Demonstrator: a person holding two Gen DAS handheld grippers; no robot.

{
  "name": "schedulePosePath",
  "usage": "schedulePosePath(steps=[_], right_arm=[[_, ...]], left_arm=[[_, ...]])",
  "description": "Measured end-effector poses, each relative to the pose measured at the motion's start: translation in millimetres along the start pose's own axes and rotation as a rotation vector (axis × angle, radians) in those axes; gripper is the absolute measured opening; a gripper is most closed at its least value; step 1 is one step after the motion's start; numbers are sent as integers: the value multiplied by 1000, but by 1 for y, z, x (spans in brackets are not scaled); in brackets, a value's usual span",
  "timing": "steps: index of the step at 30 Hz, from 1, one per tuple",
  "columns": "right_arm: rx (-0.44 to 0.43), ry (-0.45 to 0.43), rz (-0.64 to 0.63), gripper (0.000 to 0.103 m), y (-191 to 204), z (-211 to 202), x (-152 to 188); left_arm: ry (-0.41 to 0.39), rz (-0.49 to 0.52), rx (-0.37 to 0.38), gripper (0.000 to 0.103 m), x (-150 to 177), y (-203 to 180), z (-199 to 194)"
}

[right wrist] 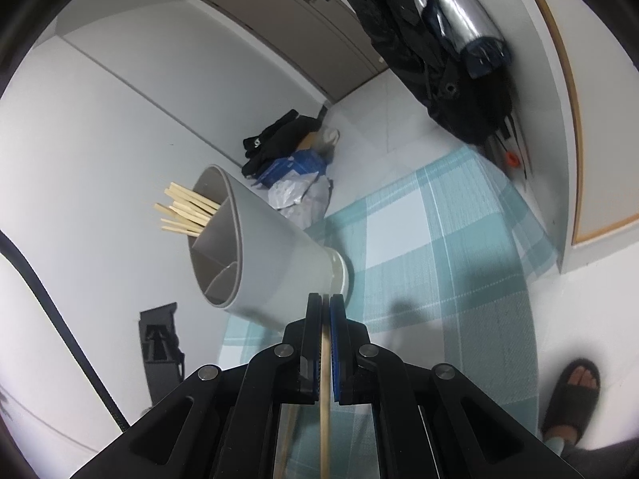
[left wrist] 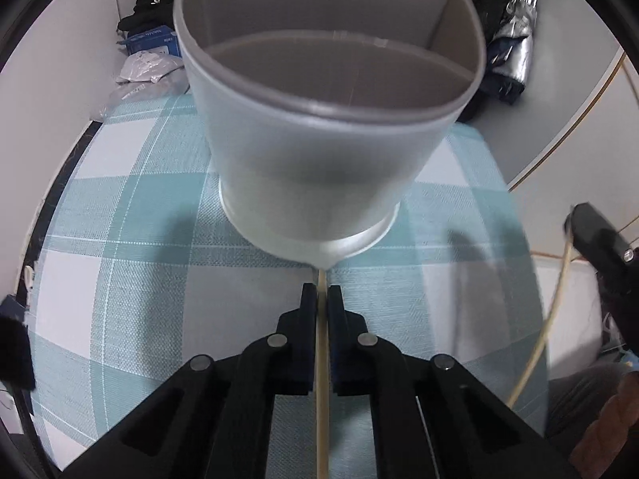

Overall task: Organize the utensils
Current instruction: 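Lift the chopstick with the right gripper toward the holder, then lower the chopstick into the holder with the right gripper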

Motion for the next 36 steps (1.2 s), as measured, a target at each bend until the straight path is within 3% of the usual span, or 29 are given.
schedulePosePath(steps=[11, 15, 18, 21, 23, 25, 34, 36], right_arm=[[27, -68, -99, 3, 19, -18, 9], [51, -70, -116, 3, 21, -20, 14], [63, -72, -113, 3, 20, -22, 17], [70, -73, -110, 3, 17, -24, 19], [73, -76, -111, 3, 16, -25, 19], [75, -79, -111, 3, 14, -27, 17], [56, -92, -67, 3, 4, -31, 5], [50, -95, -66, 3, 5, -33, 3]], left_arm=[[-111, 10, 79, 0, 23, 7, -56], [-79, 4, 97, 0, 30, 4, -55], [1, -8, 71, 0, 23, 1, -36], [26, 6, 60, 12, 21, 0, -26], [25, 21, 45, 41, 19, -5, -20], [15, 26, 36, 48, 17, -9, -15], [49, 128, 7, 47, 8, -34, 20], [48, 181, -17, 40, 8, -45, 24]])
Point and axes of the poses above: each gripper's, at about its wrist camera, not at the fingertips, and z roughly the way its jaws point, y to its left, x to its underside, the point moved 4 cm from there along z, roughly the way its jaws point, and after that the axes turned 6 degrees about x, right-handed, at the moved point
